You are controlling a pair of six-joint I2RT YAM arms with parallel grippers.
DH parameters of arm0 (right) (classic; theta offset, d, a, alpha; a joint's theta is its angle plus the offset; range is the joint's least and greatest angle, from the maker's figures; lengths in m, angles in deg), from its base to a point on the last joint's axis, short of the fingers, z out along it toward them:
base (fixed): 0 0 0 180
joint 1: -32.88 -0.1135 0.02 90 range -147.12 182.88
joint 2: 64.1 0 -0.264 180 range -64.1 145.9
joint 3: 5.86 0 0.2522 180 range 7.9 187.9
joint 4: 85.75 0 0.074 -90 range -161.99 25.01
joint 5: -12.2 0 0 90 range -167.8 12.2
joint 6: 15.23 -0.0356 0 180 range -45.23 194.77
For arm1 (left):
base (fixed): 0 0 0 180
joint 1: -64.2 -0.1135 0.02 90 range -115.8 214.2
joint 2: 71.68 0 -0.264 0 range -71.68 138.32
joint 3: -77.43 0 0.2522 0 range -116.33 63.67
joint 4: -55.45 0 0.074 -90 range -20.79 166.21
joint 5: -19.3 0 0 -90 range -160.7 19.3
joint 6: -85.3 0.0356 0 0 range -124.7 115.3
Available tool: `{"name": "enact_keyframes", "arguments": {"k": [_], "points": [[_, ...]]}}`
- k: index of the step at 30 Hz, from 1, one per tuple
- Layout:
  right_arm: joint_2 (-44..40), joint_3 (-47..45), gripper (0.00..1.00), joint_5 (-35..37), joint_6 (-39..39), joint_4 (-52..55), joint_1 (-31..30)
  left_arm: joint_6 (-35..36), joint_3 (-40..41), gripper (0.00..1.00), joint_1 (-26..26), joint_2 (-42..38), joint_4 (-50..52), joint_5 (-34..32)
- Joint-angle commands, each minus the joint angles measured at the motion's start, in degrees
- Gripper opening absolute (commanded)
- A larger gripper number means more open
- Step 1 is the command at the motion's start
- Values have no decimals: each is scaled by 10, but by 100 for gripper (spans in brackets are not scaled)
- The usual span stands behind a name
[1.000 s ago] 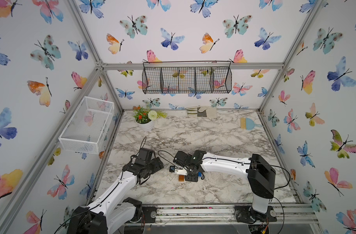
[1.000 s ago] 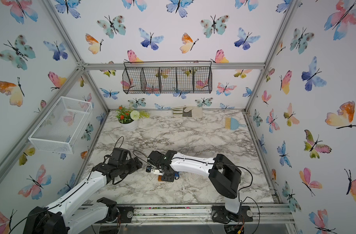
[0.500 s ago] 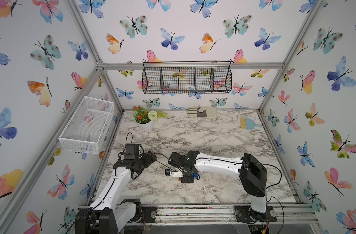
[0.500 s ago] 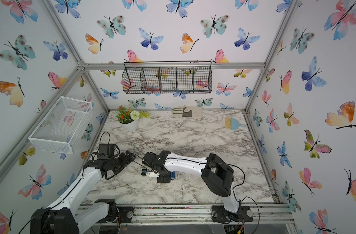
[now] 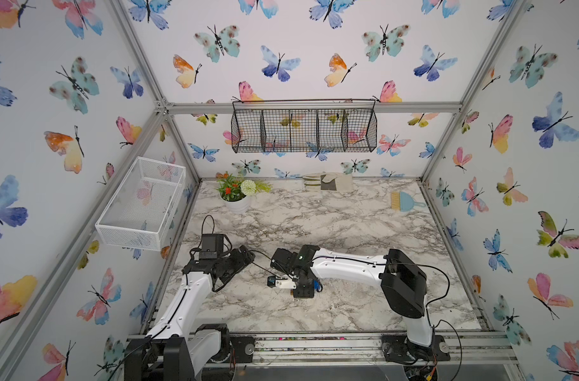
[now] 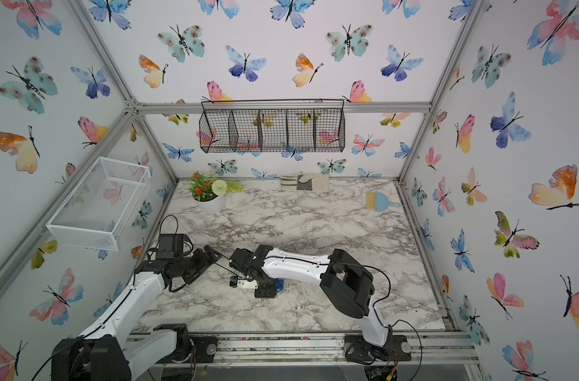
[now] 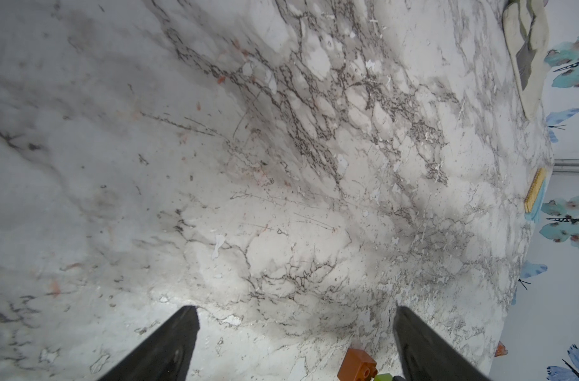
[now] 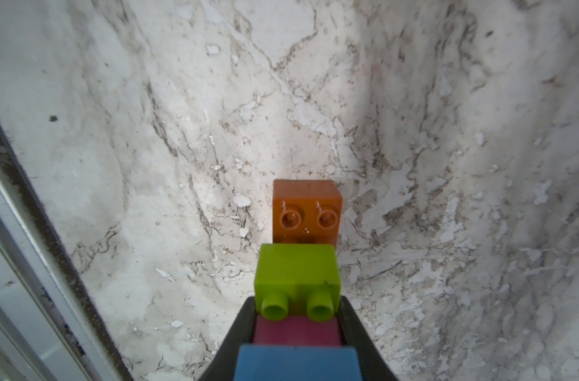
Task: Assemble the letter y with lego
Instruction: Assemble the lego brick with the lego brick.
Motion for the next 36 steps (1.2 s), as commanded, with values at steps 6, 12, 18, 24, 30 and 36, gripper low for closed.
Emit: {"name": "enact_keyframes", "arguments": {"k": [6,12,18,24,30,36], "points": [[20,11,24,0,4,18,-4,10,-5,94,-3,0,1,13],[28,13,24,3,5,18,-3,11,-5,94,-3,0,1,14],[33,16,24,0,8,21,-3,12,-5,94,-3,3,0,17],[43,20,23,-11,11,21,-3,14,-5,94,-3,4,-1,22],[54,49,23,-30,7,38,-3,19,-7,94,-3,12,-1,31],[71,83,23,-41,-7,57,-3,20,-6,94,-3,14,-1,32]]}}
